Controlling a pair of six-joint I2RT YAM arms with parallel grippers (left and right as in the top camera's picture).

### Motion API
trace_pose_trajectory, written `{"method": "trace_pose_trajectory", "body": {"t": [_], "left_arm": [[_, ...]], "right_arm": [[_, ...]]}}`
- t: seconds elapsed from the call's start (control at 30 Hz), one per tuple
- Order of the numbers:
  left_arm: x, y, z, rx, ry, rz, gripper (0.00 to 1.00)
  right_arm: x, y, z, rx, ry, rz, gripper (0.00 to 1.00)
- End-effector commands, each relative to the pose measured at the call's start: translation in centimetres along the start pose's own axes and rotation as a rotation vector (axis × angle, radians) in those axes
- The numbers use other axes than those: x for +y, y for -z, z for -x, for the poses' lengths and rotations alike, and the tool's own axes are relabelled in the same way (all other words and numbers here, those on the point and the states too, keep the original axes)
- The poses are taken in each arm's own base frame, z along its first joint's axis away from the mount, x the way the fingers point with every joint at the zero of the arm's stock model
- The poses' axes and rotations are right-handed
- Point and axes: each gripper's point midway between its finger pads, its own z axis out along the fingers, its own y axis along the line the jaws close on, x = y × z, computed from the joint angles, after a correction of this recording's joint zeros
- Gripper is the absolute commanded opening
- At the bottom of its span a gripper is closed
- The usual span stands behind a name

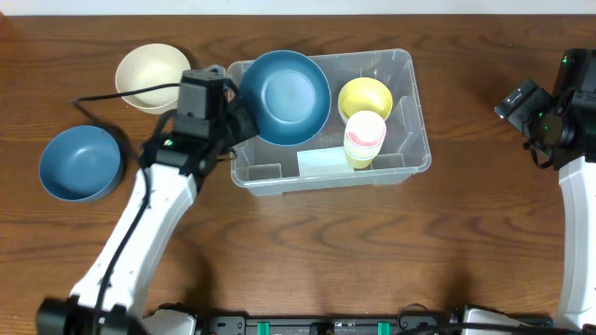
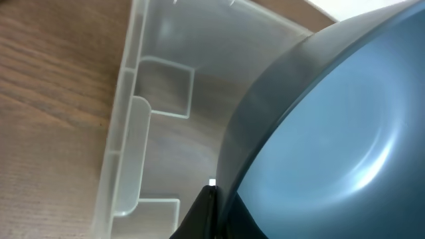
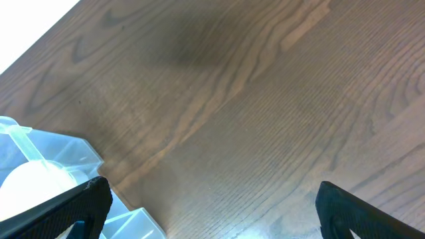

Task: Pack container
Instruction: 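Lower the dark-blue bowl into the bin's left side and release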

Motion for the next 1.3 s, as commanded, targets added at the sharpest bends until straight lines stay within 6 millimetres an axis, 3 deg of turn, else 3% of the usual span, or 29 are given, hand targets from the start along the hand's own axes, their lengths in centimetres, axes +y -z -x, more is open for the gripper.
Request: {"method": "trace_pose_trajectory", "body": {"t": [0.0,0.33,0.7,1.27], "left_arm": [[-0.1,-1.3,0.0,0.003,-0.037,0.005,0.06],[-1.6,-4.3,-0.2,-0.006,-0.072,-0.033,0.06],[-0.4,-6.9,-1.6,0.049,-0.068,0.003,0.06],[0.2,-7.3,-1.5,0.04,-0.068,0.032,0.06]], "right_arm": [[-0.2,0.0,0.2,-0.004,-0.013,-0.006,0.99],[-0.2,0.0,0.2,-0.004,-0.013,-0.006,0.99],[-0.2,0.0,0.2,-0.004,-0.013,-0.006,0.99],[-0.2,0.0,0.2,-0.004,-0.013,-0.006,0.99]]}}
